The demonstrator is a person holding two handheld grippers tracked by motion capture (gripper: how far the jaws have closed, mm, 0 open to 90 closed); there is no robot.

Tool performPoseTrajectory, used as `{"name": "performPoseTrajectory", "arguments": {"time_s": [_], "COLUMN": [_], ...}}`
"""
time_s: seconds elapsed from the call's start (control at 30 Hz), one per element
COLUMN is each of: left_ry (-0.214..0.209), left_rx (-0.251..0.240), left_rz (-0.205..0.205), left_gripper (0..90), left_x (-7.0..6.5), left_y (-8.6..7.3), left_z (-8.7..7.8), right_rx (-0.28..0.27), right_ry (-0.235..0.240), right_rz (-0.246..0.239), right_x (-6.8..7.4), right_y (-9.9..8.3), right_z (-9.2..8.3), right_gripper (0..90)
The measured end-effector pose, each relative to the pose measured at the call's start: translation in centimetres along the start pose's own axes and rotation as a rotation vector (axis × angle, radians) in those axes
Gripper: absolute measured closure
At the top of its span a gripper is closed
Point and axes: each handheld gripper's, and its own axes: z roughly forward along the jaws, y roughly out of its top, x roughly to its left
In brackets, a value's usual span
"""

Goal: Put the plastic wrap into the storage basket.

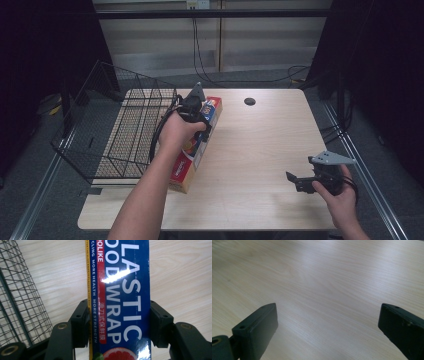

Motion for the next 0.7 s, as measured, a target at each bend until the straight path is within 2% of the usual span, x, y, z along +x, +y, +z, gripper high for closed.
{"name": "performPoseTrajectory", "arguments": {"time_s": [0.13, 0.2, 0.23, 0.4, 0.53, 0.7], "left_ry": [-0.002, -0.009, -0.008, 0.003, -0.004, 0.003], "left_rx": [-0.005, -0.021, -0.019, -0.023, -0.027, -0.029], "left_rz": [-0.004, -0.026, -0.018, -0.037, -0.051, -0.056], "left_gripper": [44.3, 44.3, 44.3, 44.3, 44.3, 44.3], "left_x": [0.3, 0.4, 0.6, 1.1, 1.4, 1.7], "left_y": [0.1, 0.0, 0.1, 0.1, 0.1, 0.1], "left_z": [-0.8, -1.1, -1.3, -2.2, -2.7, -3.3], "right_rx": [0.006, 0.001, 0.001, 0.000, -0.001, 0.000], "right_ry": [0.000, 0.001, 0.001, -0.003, -0.006, -0.003], "right_rz": [-0.001, -0.001, -0.002, -0.003, -0.004, -0.003], "right_x": [0.2, 0.2, 0.2, 0.1, 0.1, 0.2], "right_y": [0.0, 0.1, 0.1, 0.0, 0.0, 0.0], "right_z": [0.0, 0.0, 0.0, -0.1, 0.0, 0.0], "right_gripper": [2.6, 2.6, 2.6, 2.6, 2.6, 2.6]}}
